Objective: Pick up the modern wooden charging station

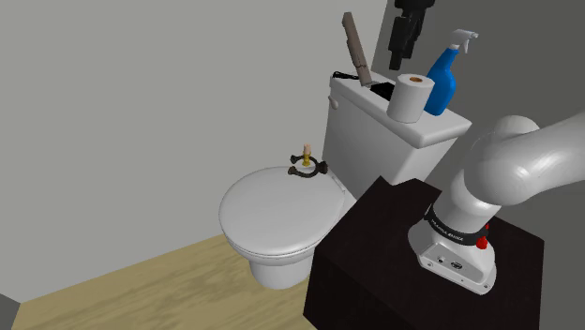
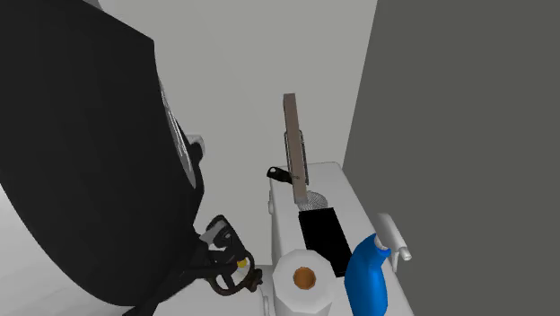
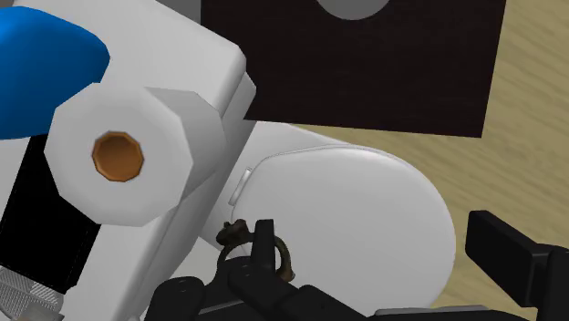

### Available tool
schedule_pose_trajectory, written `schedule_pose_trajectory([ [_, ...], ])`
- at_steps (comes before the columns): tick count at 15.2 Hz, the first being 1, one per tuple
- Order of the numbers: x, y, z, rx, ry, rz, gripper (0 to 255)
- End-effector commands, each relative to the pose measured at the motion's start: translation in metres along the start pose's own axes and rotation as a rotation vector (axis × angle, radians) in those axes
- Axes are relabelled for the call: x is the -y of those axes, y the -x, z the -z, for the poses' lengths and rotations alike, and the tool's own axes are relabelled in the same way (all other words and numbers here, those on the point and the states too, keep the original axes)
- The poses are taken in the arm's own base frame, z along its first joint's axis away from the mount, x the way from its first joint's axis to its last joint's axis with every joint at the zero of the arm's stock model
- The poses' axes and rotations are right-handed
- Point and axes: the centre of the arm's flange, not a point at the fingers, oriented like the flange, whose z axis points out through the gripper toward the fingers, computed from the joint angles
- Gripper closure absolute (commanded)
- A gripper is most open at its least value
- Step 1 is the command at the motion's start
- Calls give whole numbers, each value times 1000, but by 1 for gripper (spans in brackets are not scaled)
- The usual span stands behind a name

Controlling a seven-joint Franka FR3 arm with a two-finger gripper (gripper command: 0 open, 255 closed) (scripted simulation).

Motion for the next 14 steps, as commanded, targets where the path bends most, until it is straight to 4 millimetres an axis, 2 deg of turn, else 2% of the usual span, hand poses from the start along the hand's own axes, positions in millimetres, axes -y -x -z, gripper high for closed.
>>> schedule_pose_trajectory([
  [1,0,0,0,0,0,0,0],
  [14,-112,-69,-54,-276,36,-179,0],
])
